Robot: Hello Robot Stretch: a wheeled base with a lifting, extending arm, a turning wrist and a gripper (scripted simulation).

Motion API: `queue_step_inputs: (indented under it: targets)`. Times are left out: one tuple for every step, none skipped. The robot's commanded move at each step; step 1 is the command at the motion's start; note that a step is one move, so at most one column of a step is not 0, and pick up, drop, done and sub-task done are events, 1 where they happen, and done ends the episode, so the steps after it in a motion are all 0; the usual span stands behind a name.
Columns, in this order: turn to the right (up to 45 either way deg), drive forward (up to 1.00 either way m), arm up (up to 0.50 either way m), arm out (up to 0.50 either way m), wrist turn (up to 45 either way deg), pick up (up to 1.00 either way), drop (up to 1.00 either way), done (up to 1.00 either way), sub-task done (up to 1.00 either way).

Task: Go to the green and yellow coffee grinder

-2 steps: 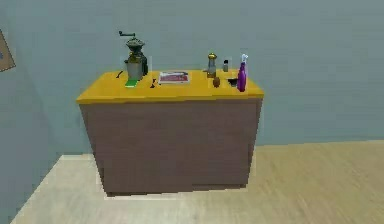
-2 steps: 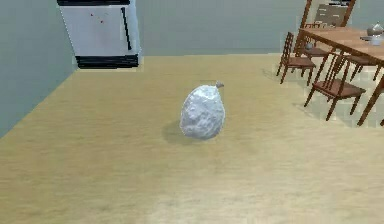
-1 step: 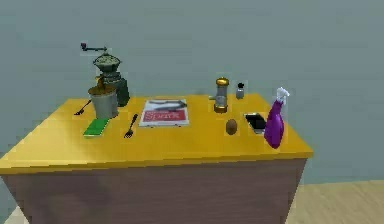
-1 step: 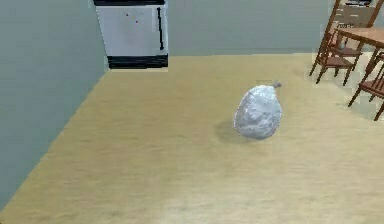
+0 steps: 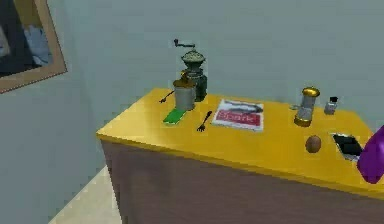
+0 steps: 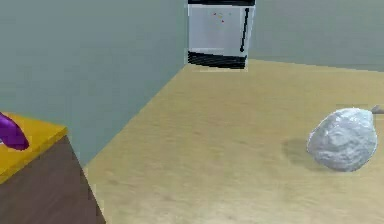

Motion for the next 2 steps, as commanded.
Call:
queue_step_inputs:
  targets:
    - [0.0,1.0,0.0,0.0,0.0,0.0,0.0,0.0,0.0]
    - [0.0,0.0,0.0,0.0,0.0,0.0,0.0,1.0,0.0]
